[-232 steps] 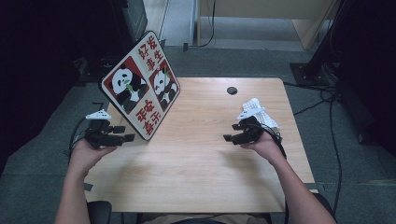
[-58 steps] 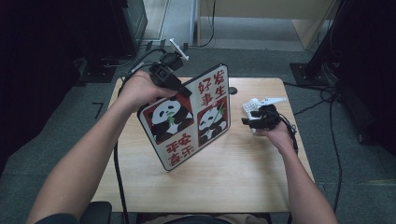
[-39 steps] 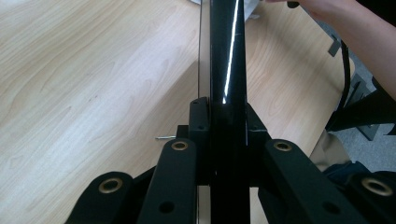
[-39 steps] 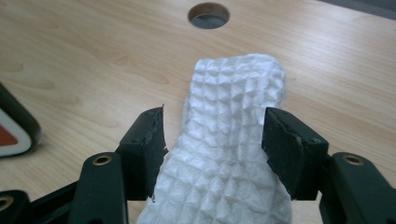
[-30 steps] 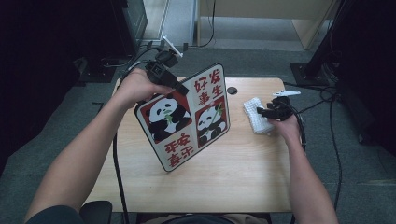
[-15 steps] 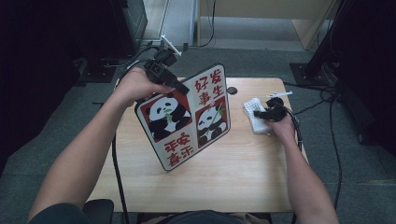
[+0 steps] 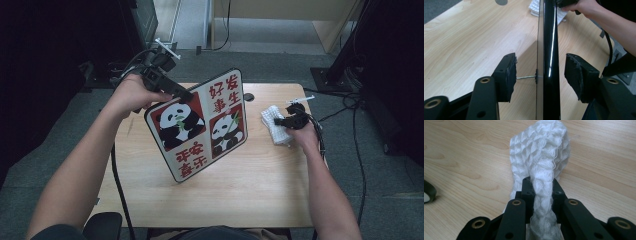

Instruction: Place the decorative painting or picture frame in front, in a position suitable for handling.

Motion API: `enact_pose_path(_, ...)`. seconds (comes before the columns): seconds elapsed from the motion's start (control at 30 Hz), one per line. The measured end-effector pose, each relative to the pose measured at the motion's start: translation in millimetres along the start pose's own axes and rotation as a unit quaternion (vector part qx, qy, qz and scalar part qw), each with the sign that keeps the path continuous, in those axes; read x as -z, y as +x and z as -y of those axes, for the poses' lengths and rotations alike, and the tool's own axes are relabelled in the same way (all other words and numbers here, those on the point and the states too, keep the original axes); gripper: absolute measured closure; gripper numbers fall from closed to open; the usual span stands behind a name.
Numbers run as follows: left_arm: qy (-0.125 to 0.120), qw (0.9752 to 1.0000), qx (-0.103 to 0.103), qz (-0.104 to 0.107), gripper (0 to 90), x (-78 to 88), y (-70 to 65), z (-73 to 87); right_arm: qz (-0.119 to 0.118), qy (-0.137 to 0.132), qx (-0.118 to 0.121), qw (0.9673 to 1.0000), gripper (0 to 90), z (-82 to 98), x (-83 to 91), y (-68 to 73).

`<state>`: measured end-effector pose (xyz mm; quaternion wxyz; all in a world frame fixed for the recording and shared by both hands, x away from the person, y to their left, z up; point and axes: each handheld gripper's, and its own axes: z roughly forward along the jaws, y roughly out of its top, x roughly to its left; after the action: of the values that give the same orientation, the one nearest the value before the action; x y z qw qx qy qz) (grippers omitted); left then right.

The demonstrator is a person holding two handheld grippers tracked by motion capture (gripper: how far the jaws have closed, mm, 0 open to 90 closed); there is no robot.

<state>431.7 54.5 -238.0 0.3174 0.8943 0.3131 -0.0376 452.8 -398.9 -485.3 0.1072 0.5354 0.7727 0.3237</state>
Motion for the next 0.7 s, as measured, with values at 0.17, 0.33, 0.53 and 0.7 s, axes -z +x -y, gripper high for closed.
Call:
enact_pose_path(0.17,-0.013,0.9999,0.003,0.001,40.2,5.6,0.2,12.0,-0.005,-0.001,0.005,1.0000,79.7,-4.1,10.6,8.2)
enact_pose_path(0.33,-0.027,0.9996,0.001,0.003,39.7,12.3,-1.0,24.8,-0.022,-0.001,0.011,0.9997,79.7,-8.5,17.7,22.1)
enact_pose_path(0.53,-0.041,0.9992,0.001,0.000,38.6,19.9,-4.5,40.7,-0.030,-0.004,0.014,0.9994,79.7,-13.8,24.8,34.2)
enact_pose_path(0.7,-0.040,0.9992,-0.002,-0.009,37.7,20.0,-4.5,49.9,-0.039,-0.007,0.018,0.9991,79.7,-16.6,28.6,40.6)
